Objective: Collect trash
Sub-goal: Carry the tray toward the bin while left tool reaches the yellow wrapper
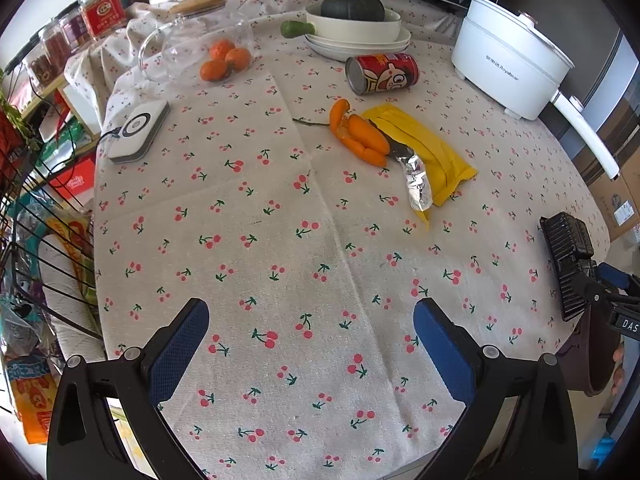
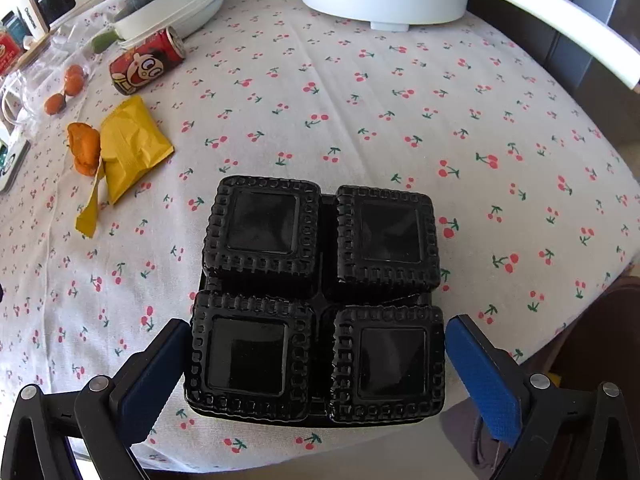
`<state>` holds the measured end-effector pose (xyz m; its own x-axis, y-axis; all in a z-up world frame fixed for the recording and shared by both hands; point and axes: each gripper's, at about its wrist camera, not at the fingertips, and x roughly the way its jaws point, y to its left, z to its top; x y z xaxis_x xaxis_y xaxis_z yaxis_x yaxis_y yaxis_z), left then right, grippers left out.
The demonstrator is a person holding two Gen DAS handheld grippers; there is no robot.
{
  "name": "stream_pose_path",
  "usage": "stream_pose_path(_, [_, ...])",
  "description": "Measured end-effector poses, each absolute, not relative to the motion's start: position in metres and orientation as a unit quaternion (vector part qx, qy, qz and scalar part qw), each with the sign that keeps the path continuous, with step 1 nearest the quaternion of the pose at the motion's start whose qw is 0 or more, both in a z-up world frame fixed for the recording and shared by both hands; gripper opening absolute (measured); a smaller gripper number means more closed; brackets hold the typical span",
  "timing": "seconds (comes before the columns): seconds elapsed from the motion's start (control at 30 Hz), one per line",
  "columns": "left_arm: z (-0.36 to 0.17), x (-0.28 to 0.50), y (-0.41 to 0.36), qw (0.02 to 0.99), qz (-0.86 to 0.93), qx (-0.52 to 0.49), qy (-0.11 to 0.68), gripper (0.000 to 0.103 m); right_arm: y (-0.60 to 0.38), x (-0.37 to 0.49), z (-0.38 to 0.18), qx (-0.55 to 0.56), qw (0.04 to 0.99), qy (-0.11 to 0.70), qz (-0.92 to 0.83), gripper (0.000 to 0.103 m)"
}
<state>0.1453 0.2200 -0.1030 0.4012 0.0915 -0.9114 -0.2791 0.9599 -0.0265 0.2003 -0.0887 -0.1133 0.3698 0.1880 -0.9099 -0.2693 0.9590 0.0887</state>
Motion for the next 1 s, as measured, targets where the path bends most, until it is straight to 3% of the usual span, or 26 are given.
stream_pose_path(0.13, [-0.102, 0.144, 0.22, 0.832, 0.109, -0.091, 0.536, 0.103, -0.079, 0.198, -0.115, -0.07, 0.829, 0.537, 0.137, 0.103])
stream_pose_path(0.6, [-0.096, 0.145, 0.206, 0.84, 0.072, -0.105, 0.527, 0.103, -0.114, 0.183, -0.054, 0.001, 0.852, 0.499, 0.157, 0.102])
stream_pose_path(1.0, [-0.089, 0.201, 0.204, 0.836, 0.034, -0.237, 0.494, 0.101, -0.209, 0.155, -0.046, 0.051, 0.866, 0.482, 0.119, 0.102])
